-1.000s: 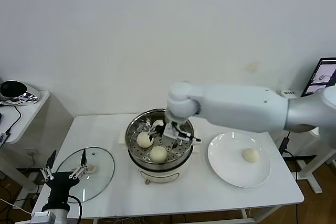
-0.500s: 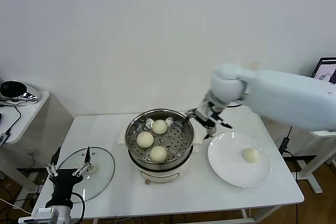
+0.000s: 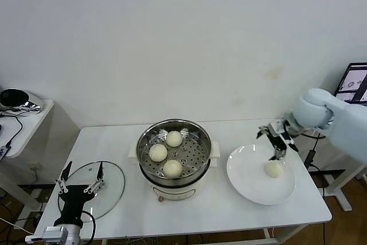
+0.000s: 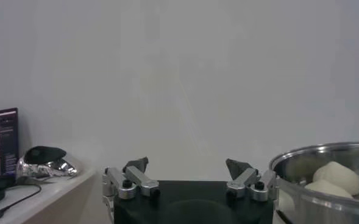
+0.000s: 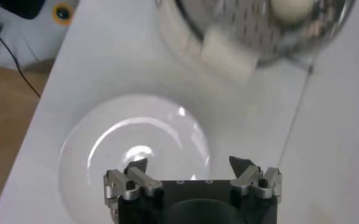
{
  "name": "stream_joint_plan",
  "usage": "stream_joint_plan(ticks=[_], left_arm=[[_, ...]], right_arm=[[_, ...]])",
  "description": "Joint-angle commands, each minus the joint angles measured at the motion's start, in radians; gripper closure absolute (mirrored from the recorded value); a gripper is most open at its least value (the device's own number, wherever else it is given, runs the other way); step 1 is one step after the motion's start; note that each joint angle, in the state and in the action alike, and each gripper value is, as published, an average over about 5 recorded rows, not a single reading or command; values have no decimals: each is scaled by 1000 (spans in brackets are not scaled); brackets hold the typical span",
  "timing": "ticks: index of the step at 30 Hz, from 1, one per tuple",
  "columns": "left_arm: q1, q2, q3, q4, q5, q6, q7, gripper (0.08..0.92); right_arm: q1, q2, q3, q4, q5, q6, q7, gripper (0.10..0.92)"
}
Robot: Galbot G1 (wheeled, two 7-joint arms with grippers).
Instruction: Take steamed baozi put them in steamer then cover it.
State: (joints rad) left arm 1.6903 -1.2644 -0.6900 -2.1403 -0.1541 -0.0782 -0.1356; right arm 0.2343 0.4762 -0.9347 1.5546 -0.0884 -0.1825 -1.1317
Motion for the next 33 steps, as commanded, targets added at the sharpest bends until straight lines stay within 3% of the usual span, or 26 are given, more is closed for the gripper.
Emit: stream_joint_plan(ticks=[1, 20, 33], left_arm=[[8, -1, -1, -1, 4, 0, 0, 177], [35, -20, -24, -13, 14, 0, 1, 177], [31, -23, -28, -5, 14, 2, 1, 177]], right_arm=[[-408, -73, 357, -121, -166, 6, 2, 203], [-468, 184, 412, -376, -254, 20, 31, 203], [-464, 265, 412, -451, -286, 31, 44, 220]])
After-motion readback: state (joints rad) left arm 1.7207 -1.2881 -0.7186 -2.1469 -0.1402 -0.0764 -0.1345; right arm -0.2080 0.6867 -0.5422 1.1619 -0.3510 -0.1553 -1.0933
